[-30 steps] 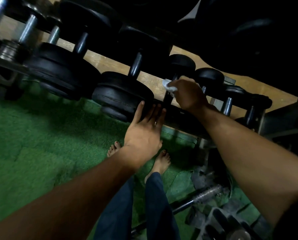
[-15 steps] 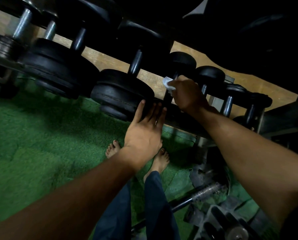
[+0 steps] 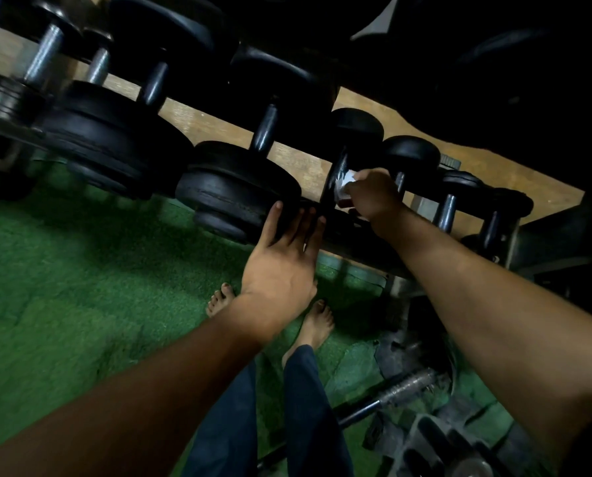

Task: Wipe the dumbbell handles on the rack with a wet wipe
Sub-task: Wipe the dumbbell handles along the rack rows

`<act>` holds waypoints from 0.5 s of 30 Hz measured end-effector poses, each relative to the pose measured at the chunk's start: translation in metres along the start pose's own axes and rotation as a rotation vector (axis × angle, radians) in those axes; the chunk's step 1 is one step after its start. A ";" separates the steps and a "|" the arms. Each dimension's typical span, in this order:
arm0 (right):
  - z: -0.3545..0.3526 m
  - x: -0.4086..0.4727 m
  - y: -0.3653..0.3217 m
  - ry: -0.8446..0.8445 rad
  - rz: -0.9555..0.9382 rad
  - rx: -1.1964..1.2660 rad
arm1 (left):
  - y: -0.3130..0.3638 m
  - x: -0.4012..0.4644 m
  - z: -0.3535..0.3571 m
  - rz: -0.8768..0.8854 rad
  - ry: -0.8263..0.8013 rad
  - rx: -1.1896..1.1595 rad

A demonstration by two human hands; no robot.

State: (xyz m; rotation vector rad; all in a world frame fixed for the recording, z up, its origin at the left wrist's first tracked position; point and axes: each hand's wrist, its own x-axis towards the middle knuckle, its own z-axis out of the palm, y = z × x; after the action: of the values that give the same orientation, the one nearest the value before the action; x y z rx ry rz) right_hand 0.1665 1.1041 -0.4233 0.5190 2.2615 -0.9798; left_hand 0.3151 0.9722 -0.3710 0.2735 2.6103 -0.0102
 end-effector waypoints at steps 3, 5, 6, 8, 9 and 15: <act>0.002 0.021 0.014 -0.050 0.045 0.070 | 0.001 0.001 0.000 0.001 -0.006 0.013; 0.001 0.023 0.008 0.039 0.011 0.140 | 0.001 0.002 0.001 0.003 -0.009 0.018; 0.000 0.024 0.005 0.061 -0.009 0.168 | 0.001 0.002 0.001 0.004 -0.011 0.019; 0.001 0.029 0.003 0.021 -0.011 0.107 | 0.000 0.002 0.003 0.006 -0.011 0.019; 0.002 0.025 -0.001 -0.019 -0.001 0.057 | 0.000 0.001 0.003 0.007 -0.010 0.019; -0.003 0.004 -0.001 -0.240 0.042 -0.163 | 0.001 0.001 0.003 0.000 0.009 0.008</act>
State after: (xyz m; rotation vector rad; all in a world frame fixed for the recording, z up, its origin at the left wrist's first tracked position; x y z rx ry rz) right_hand 0.1614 1.1065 -0.4241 0.3565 2.0836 -0.7835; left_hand 0.3163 0.9734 -0.3741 0.2766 2.6196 -0.0193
